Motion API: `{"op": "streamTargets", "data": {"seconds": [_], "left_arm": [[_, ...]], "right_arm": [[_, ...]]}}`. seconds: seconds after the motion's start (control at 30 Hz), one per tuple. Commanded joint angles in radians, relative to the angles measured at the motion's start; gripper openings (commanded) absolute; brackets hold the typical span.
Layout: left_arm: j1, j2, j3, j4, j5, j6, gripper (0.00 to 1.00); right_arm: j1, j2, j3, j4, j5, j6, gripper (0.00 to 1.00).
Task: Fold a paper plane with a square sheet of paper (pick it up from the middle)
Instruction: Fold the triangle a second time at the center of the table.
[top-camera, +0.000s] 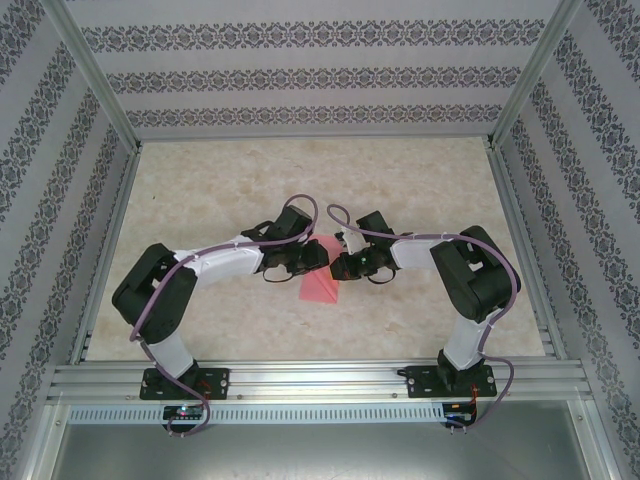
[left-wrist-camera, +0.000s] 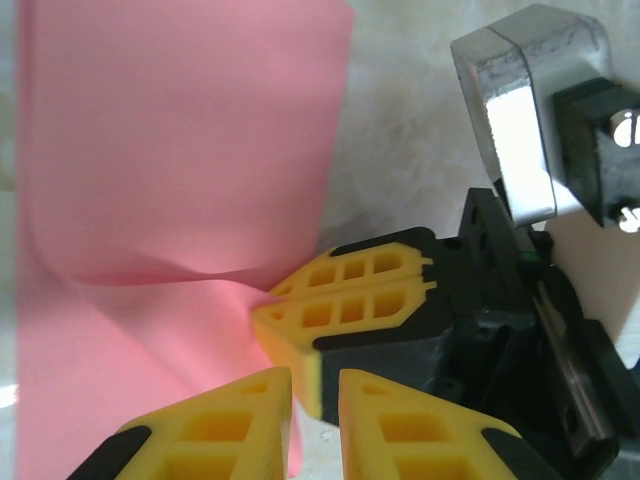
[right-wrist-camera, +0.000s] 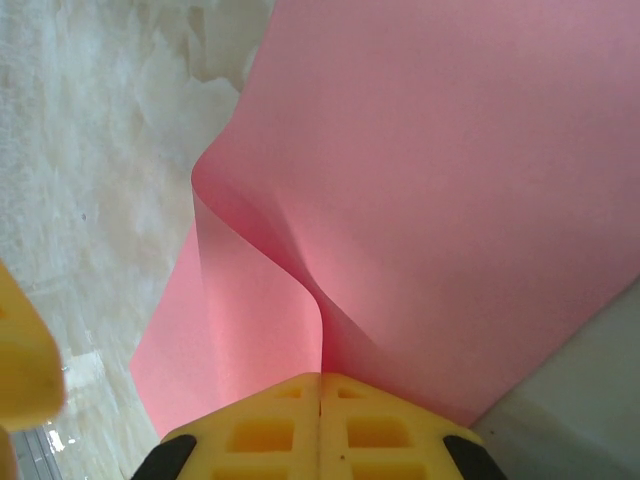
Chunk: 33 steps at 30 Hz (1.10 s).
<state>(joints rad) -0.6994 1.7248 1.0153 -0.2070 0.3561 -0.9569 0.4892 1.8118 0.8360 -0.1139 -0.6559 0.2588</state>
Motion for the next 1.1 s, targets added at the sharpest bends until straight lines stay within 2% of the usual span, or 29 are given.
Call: {"op": "streamTargets", "data": {"seconds": [0.0,0.8,1.07], "left_arm": [[0.012,0.028,-0.025,0.110,0.051,-0.066,0.21],[0.012,0.105,-0.085,0.152,0.011,-0.086,0.20],[0.012,0.080,-0.118,0.185,-0.012,-0.111,0.16]], "right_arm": [[0.006,0.031,0.012,-0.017,0.053,-0.030,0.05],[0.009,0.046,0.025,-0.031,0.049,-0.034,0.05],[0.010,0.051,0.028,-0.035,0.053,-0.034,0.05]]}}
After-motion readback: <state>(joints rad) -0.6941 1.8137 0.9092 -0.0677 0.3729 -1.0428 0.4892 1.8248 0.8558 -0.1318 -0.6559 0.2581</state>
